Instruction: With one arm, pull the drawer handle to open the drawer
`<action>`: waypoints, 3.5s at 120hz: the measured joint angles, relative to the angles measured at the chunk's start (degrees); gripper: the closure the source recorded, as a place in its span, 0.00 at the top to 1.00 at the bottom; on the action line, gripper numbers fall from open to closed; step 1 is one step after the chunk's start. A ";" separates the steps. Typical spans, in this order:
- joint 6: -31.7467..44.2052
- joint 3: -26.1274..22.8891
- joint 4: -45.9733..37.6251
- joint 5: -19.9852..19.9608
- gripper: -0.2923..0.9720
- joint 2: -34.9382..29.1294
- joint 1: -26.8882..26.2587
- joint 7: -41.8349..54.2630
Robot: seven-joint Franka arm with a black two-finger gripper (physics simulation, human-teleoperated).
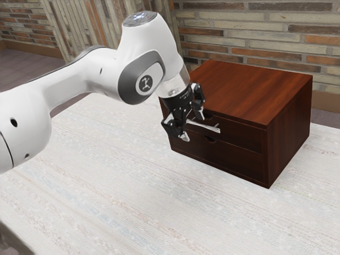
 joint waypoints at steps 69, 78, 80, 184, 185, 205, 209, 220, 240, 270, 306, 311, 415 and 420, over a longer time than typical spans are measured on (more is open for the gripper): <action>-1.11 0.23 -2.02 -0.04 0.54 -0.67 -0.01 0.07; -1.21 0.26 -2.77 -0.04 0.54 -1.19 -0.03 0.05; -1.23 0.27 -2.98 -0.04 0.53 -1.37 -0.03 0.05; -1.27 0.79 -15.74 -0.53 0.53 -11.59 -0.11 -1.23; -1.27 0.79 -15.86 -0.53 0.53 -11.69 -0.11 -1.27; -1.29 0.79 -17.84 -0.57 0.53 -13.32 -0.15 -2.12; -1.30 0.79 -18.23 -0.55 0.53 -13.73 -0.17 -2.32; -1.31 0.69 -19.90 -0.53 0.53 -15.24 -0.12 -2.80; -1.29 0.77 -21.96 -0.51 0.53 -16.91 -0.25 -3.50; -1.54 0.79 -24.39 -0.27 0.53 -19.03 -0.37 -3.80; -2.07 0.82 -27.56 -0.15 0.53 -21.79 -0.52 -3.63; -2.10 0.84 -28.02 -0.13 0.53 -22.20 -0.52 -3.61; -2.45 0.85 -34.26 -0.22 0.53 -28.39 -0.54 -3.58; -2.46 0.90 -34.28 -0.21 0.53 -28.41 -0.57 -3.58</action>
